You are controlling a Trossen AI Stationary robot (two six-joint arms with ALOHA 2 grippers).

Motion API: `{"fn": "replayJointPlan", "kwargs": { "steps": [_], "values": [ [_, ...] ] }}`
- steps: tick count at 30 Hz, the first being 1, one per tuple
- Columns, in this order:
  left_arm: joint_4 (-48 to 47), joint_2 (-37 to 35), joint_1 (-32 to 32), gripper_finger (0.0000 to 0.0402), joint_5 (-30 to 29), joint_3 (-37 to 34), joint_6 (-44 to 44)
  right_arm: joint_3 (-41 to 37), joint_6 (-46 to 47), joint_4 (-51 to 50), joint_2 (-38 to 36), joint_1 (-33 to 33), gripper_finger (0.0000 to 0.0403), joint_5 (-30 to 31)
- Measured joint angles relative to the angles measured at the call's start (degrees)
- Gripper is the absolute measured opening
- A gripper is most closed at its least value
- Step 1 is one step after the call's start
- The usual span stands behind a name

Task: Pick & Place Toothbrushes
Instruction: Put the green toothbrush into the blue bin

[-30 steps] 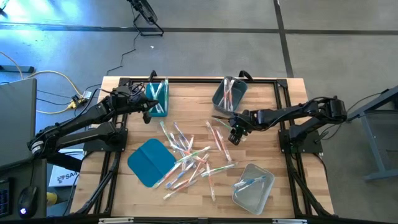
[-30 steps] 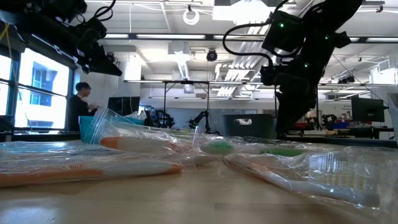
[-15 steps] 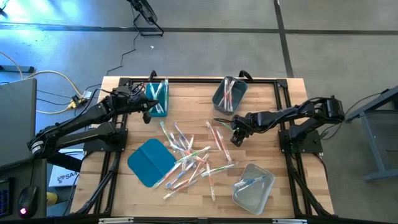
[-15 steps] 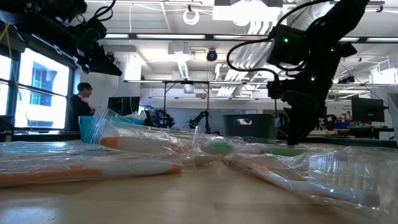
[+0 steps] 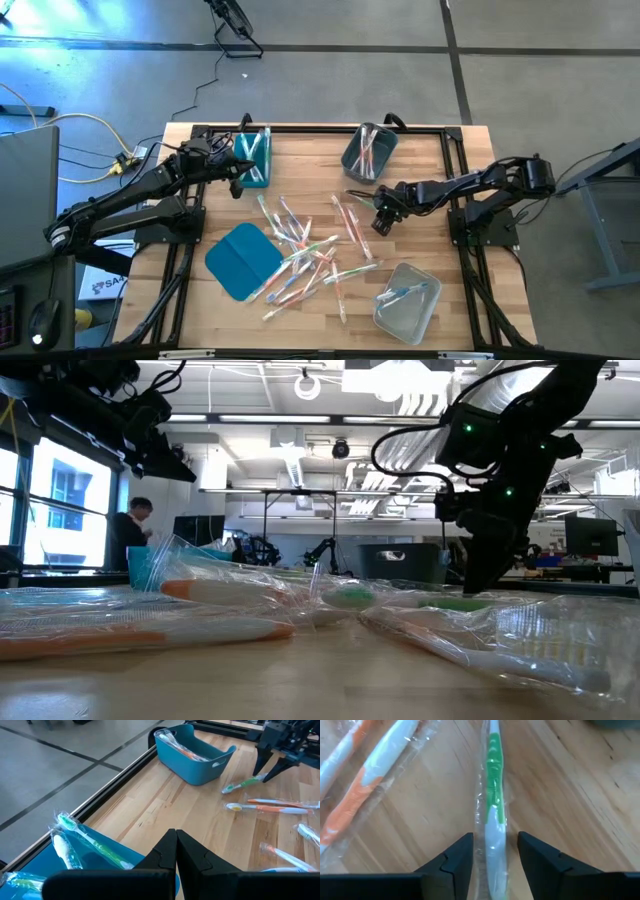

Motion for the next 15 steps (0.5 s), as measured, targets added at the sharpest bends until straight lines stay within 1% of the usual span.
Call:
{"fn": "replayJointPlan", "kwargs": {
  "steps": [8, 15],
  "values": [
    [0.0, 0.0, 0.0, 0.0001, 0.0, 0.0, 0.0, -0.1, 0.0, 0.5, 0.0, -0.1, 0.0076, 0.2],
    [0.0, 0.0, 0.0, 0.0001, 0.0, 0.0, 0.0, -0.1, -0.5, 1.0, 0.1, 0.0, 0.0029, -0.4]
  ]
}}
